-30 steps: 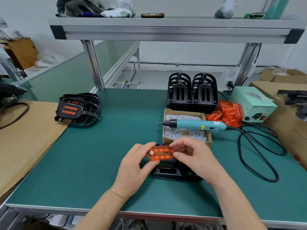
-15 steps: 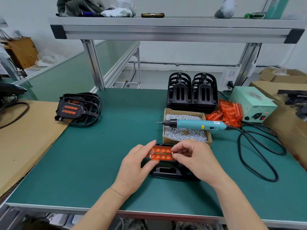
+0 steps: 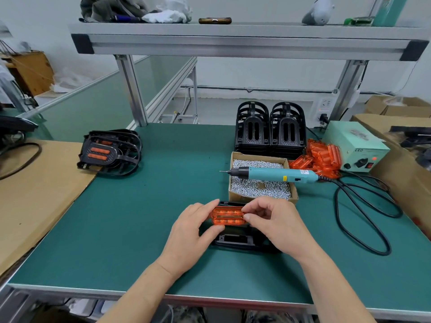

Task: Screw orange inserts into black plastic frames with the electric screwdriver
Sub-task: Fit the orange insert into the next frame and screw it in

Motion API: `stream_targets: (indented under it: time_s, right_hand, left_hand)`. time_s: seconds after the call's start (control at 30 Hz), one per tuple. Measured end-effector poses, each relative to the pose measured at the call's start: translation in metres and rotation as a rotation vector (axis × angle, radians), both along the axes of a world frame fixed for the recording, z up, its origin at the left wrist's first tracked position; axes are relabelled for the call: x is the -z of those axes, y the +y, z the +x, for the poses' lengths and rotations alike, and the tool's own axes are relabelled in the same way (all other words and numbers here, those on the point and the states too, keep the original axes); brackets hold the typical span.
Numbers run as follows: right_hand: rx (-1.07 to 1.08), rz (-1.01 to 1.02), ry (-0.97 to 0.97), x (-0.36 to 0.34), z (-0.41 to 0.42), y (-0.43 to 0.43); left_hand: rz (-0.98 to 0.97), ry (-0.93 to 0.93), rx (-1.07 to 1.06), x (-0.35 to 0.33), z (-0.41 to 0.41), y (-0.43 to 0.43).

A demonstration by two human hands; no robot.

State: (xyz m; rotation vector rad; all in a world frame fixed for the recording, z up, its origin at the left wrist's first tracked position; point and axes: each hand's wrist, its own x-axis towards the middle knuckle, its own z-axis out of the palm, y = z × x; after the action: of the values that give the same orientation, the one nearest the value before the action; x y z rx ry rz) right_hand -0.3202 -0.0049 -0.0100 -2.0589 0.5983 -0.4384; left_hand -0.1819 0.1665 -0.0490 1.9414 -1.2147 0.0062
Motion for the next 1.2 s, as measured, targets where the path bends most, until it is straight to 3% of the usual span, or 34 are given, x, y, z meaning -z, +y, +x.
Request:
stream_targets:
  time_s: [0.57,0.7,0.93,1.2]
  right_hand:
    - [0.011,-0.001,-0.041,0.009,0.001,0.003]
    - [0.070,-0.094,-0.012,0.011,0.000,-0.002]
    - [0.217,-0.036,-0.020,0.007,-0.008,-0.022]
    - [0.157,-0.281,0.177,0.009,0.001,0.000]
  left_hand:
    - [0.030,-0.001,0.004,0.001,0.001,0.000]
    - [0.049,0.009,0.004,0.000,-0.001,0.000]
    - [-0.066,0.095,-0.076,0.006,0.005,0.001]
    - [-0.071,0.087,-0.047,0.003,0.005,0.001]
